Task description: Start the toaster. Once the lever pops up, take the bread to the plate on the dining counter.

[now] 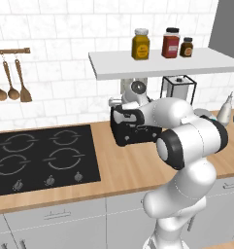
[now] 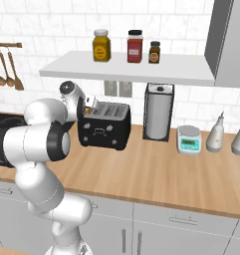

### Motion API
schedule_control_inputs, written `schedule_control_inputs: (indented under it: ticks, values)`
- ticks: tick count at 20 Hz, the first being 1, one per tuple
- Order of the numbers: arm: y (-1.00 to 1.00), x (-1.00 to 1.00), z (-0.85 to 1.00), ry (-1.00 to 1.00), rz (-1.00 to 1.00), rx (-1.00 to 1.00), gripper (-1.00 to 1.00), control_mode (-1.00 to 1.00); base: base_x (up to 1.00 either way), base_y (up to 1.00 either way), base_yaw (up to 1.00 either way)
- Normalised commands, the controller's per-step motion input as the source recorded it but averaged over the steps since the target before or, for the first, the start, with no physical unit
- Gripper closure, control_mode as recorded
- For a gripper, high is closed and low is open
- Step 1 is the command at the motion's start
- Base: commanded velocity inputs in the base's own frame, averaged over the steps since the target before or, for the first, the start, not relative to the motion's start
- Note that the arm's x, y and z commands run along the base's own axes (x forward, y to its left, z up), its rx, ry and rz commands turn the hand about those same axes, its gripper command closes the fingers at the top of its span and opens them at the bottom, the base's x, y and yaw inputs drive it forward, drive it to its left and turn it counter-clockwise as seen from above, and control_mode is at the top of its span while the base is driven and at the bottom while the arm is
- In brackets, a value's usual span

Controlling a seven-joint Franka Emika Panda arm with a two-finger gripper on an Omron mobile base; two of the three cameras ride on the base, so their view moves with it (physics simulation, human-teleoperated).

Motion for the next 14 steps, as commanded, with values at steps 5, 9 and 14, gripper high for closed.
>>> schedule_control_inputs:
  ticks: [5,9,14]
  values:
    - [0.00,0.01,-0.05,0.00,0.00,0.00,-1.00,-1.00,0.00,0.00,0.00]
    - [0.00,0.04,-0.10,0.00,0.00,0.00,-1.00,-1.00,0.00,0.00,0.00]
    - [0.00,0.06,-0.09,0.00,0.00,0.00,-1.00,-1.00,0.00,0.00,0.00]
